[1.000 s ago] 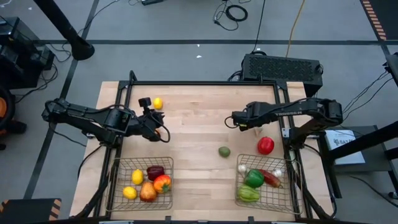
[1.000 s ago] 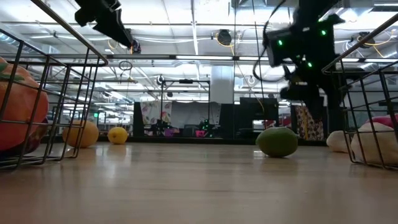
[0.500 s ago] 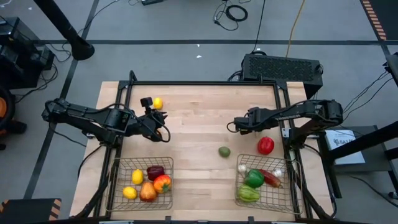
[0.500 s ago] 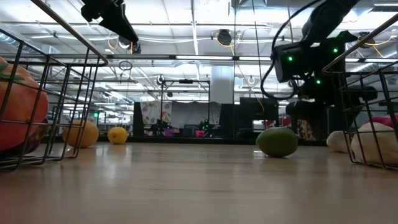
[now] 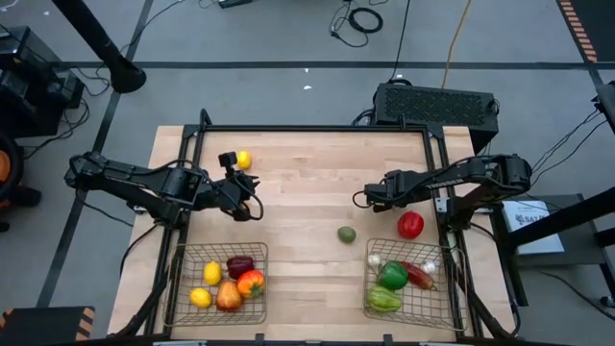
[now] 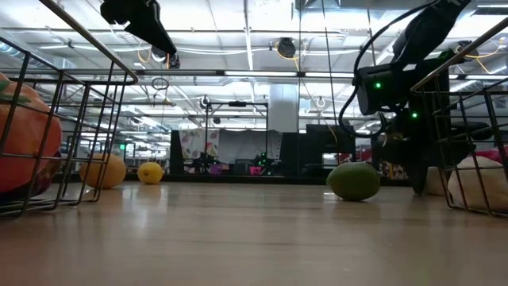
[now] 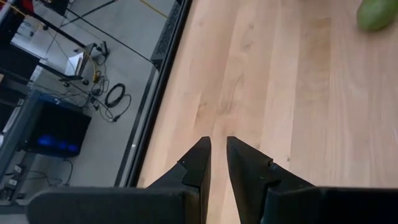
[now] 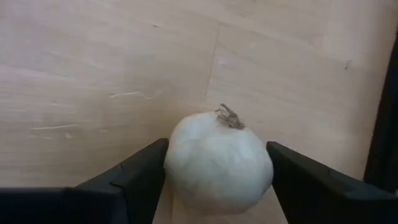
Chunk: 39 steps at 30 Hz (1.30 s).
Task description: Sort produce into baskets
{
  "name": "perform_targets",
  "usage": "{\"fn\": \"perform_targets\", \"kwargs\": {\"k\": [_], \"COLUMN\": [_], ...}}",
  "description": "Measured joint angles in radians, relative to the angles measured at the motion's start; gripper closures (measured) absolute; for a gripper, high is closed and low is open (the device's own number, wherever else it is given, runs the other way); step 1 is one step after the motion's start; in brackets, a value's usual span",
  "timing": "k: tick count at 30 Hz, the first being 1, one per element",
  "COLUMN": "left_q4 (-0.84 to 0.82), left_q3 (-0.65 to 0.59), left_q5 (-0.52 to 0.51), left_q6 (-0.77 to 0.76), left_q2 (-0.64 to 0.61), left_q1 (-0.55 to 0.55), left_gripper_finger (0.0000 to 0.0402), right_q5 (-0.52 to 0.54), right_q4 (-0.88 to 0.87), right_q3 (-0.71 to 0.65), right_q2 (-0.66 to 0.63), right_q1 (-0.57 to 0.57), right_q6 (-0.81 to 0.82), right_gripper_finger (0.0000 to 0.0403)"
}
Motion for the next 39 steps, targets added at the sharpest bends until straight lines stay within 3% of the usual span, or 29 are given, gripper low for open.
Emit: {"fn": "perform_targets", "kwargs": {"k": [11,17,22,27,30,39], "left_q4": [0.000,0.000,0.000,0.000,-0.001,-0.001], "left_q3": [0.000,0.000,0.000,0.000,0.000,0.000], "left_q5": [0.000,0.000,0.000,0.000,0.000,0.001], "left_q6": [0.000,0.001,0.001,0.001,0.001,0.002], "left_q2": [0.000,0.000,0.000,0.000,0.000,0.000], "left_q1": [0.000,0.000,0.000,0.000,0.000,0.000], "left_gripper_finger": [0.0340,0.0340,0.0340,0.0340,0.0340,0.0340], "right_q5": [-0.005,-0.024,-0.100,-0.249,-0.247,-0.240], "right_q4": [0.021,0.011,-0.001,-0.074,-0.122,-0.140], "right_q3": [0.003,0.084,0.194,0.311,0.379,0.420], "right_q2": [-0.001,-0.028,-0.093,-0.192,-0.261,-0.380], "right_q1": [0.000,0.001,0.039,0.127,0.206,0.573], "right_q6": [-0.065,-0.171,-0.304,-0.367,-0.331,-0.003], "right_gripper_finger": [0.0190,0.0187,0.0184,0.0184,0.0184,0.0184]}}
